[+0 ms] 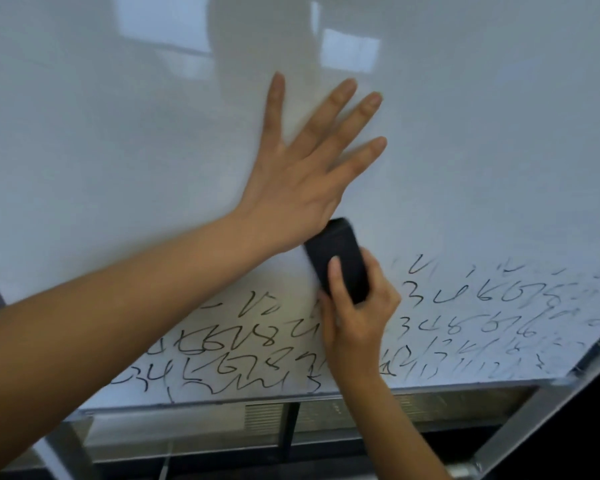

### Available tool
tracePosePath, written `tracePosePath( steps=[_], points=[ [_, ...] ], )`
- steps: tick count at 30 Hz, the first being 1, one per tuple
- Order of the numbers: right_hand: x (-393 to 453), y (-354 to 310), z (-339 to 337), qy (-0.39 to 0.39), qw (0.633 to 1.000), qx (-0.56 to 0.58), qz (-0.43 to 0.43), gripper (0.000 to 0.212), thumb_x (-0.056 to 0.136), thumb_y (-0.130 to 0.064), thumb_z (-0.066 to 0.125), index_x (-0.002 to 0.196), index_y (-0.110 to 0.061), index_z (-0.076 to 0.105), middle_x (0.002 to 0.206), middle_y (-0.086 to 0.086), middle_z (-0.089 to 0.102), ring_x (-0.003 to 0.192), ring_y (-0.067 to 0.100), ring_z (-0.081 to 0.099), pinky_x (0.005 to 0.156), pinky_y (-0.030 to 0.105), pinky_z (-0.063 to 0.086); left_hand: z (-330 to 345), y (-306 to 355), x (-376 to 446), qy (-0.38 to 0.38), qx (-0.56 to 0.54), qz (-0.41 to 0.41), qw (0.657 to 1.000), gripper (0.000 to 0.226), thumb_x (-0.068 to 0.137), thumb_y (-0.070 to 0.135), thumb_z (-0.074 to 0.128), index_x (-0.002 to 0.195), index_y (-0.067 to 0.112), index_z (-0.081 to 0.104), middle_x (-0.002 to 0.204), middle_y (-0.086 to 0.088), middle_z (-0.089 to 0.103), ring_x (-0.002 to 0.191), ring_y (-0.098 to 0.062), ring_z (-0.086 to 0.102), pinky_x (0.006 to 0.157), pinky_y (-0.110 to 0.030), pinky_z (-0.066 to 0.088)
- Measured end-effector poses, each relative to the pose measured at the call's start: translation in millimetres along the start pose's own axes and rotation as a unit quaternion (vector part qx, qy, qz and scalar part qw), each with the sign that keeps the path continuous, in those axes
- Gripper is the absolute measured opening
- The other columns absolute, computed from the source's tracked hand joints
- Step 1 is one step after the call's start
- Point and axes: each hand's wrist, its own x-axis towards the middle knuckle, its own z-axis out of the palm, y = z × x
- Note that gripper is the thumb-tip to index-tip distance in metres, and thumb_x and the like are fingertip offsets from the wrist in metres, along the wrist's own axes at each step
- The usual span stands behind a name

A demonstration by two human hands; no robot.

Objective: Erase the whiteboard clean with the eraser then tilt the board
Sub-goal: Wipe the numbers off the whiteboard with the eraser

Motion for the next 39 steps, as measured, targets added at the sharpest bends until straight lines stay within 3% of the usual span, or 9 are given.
tracePosePath(
  steps=[5, 10, 16, 22, 26, 31, 35, 39],
  points=[
    [-17.6, 27.8, -14.5, -0.025, 0.999, -0.014, -0.039, 0.066, 0.078, 0.0, 0.076, 0.131, -0.021, 0.044, 0.138, 0.02, 0.031, 0.118, 0.037, 0.038, 0.098, 0.042, 0.038, 11.4, 16.0, -0.8, -0.006, 0.013, -0.011, 1.0, 0.046, 0.098, 0.011, 0.049, 0.144, 0.016, 0.046, 0.15, -0.016, 0.041, 0.138, -0.04, 0.037, 0.105, -0.072, 0.02],
    [30.4, 78.8, -44.4, 0.03, 0.999, -0.011, -0.007, 0.051, 0.091, -0.012, 0.062, 0.136, -0.022, 0.041, 0.141, 0.024, 0.03, 0.116, 0.043, 0.037, 0.097, 0.042, 0.037, 16.9, 15.5, -9.8, -0.01, 0.039, -0.013, 0.999, 0.047, 0.102, 0.017, 0.044, 0.148, 0.015, 0.04, 0.153, -0.017, 0.036, 0.14, -0.04, 0.034, 0.107, -0.07, 0.019],
    [48.8, 87.1, -51.9, 0.07, 0.997, 0.009, 0.028, 0.049, 0.091, -0.012, 0.063, 0.136, -0.02, 0.045, 0.14, 0.029, 0.034, 0.113, 0.038, 0.038, 0.101, 0.022, 0.026, 19.1, 16.2, -10.8, -0.017, 0.059, -0.011, 0.998, 0.049, 0.101, 0.02, 0.043, 0.15, 0.015, 0.037, 0.154, -0.018, 0.033, 0.141, -0.041, 0.032, 0.107, -0.072, 0.018],
    [-15.8, 49.0, -25.3, -0.043, 0.999, 0.008, -0.031, 0.078, 0.073, 0.001, 0.079, 0.134, -0.027, 0.04, 0.141, 0.02, 0.026, 0.113, 0.038, 0.037, 0.088, 0.041, 0.045, 17.6, 14.5, -11.1, -0.026, 0.061, -0.008, 0.998, 0.05, 0.101, 0.02, 0.043, 0.15, 0.015, 0.037, 0.155, -0.018, 0.032, 0.142, -0.041, 0.031, 0.107, -0.072, 0.017],
    [-16.0, 49.0, -25.6, -0.043, 0.999, -0.002, -0.033, 0.073, 0.077, 0.0, 0.076, 0.134, -0.028, 0.04, 0.143, 0.019, 0.024, 0.11, 0.041, 0.043, 0.087, 0.043, 0.046, 16.1, 16.5, -7.8, -0.027, 0.052, -0.007, 0.998, 0.048, 0.101, 0.018, 0.042, 0.149, 0.014, 0.039, 0.153, -0.019, 0.034, 0.14, -0.042, 0.033, 0.105, -0.073, 0.02],
    [30.0, 68.6, -41.8, 0.024, 1.0, -0.004, 0.013, 0.05, 0.09, -0.014, 0.064, 0.135, -0.023, 0.045, 0.142, 0.029, 0.031, 0.109, 0.04, 0.039, 0.093, 0.036, 0.037, 15.9, 18.6, -9.1, -0.029, 0.042, -0.009, 0.999, 0.048, 0.102, 0.019, 0.043, 0.149, 0.013, 0.039, 0.153, -0.019, 0.034, 0.14, -0.042, 0.033, 0.105, -0.073, 0.021],
    [58.5, 72.1, -45.1, 0.106, 0.991, -0.006, 0.086, 0.046, 0.091, -0.013, 0.064, 0.135, -0.015, 0.052, 0.14, 0.027, 0.034, 0.109, 0.039, 0.041, 0.099, 0.028, 0.032, 13.8, 18.3, -8.2, -0.022, 0.029, -0.011, 0.999, 0.047, 0.101, 0.017, 0.044, 0.147, 0.012, 0.042, 0.152, -0.019, 0.036, 0.139, -0.043, 0.035, 0.105, -0.073, 0.02],
    [48.0, 49.1, -32.0, 0.106, 0.989, 0.005, 0.105, 0.051, 0.089, -0.009, 0.064, 0.137, -0.018, 0.049, 0.137, 0.025, 0.038, 0.11, 0.037, 0.039, 0.097, 0.029, 0.031, 12.8, 16.8, -9.0, -0.013, 0.023, -0.013, 1.0, 0.046, 0.1, 0.015, 0.046, 0.146, 0.012, 0.045, 0.151, -0.019, 0.038, 0.138, -0.043, 0.036, 0.103, -0.073, 0.023]
  ],
)
